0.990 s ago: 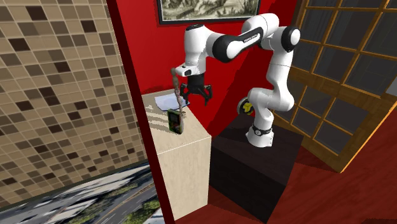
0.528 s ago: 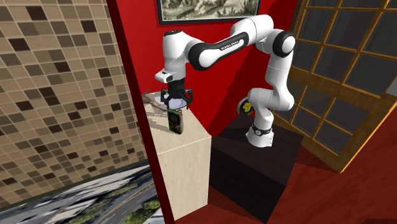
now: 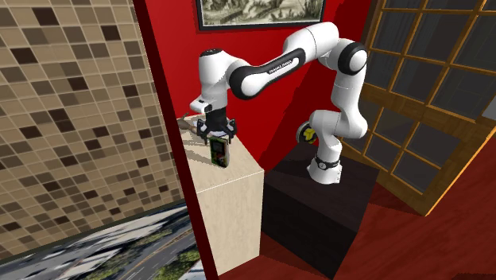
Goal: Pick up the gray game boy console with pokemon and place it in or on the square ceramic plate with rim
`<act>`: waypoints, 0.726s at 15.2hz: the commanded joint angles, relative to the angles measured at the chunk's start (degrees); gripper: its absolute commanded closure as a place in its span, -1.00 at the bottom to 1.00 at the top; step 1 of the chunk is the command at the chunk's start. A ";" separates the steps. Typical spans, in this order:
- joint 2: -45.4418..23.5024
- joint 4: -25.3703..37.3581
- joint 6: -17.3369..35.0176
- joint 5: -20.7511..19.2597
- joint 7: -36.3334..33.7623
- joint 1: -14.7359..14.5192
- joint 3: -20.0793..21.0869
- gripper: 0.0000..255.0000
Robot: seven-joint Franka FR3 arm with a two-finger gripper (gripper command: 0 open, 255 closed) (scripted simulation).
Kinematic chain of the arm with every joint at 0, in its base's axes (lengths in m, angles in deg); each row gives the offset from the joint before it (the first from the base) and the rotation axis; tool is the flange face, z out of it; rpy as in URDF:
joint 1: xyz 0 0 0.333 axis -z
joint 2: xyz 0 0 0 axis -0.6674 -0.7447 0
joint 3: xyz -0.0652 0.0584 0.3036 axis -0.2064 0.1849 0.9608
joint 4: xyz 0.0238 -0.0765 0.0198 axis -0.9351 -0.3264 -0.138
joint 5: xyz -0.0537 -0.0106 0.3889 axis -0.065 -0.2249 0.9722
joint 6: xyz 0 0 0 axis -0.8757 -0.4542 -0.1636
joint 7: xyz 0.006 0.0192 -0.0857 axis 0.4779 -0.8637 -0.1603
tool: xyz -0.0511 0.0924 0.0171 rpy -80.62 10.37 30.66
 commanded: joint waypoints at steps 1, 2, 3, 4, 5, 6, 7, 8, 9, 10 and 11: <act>-0.04 -1.02 1.09 0.04 0.10 0.03 -0.03 -1.00; -0.06 -1.01 1.08 0.06 0.11 0.03 -0.03 -1.00; -0.06 -1.01 1.08 0.06 0.11 0.03 -0.03 -1.00; -0.06 -1.00 1.08 0.06 0.11 0.03 -0.03 -1.00; -0.06 -1.00 1.08 0.06 0.11 0.03 -0.03 -1.00; -0.06 -1.00 1.08 0.06 0.11 0.03 -0.03 -1.00; -0.06 -1.00 1.08 0.06 0.11 0.03 -0.03 -1.00; -0.06 -1.00 1.08 0.06 0.11 0.03 -0.03 -1.00; -0.06 -1.00 1.08 0.06 0.11 0.03 -0.03 1.00; -0.06 -1.00 1.08 0.06 0.11 0.03 -0.03 1.00; -0.06 -1.00 1.08 0.06 0.11 0.03 -0.03 1.00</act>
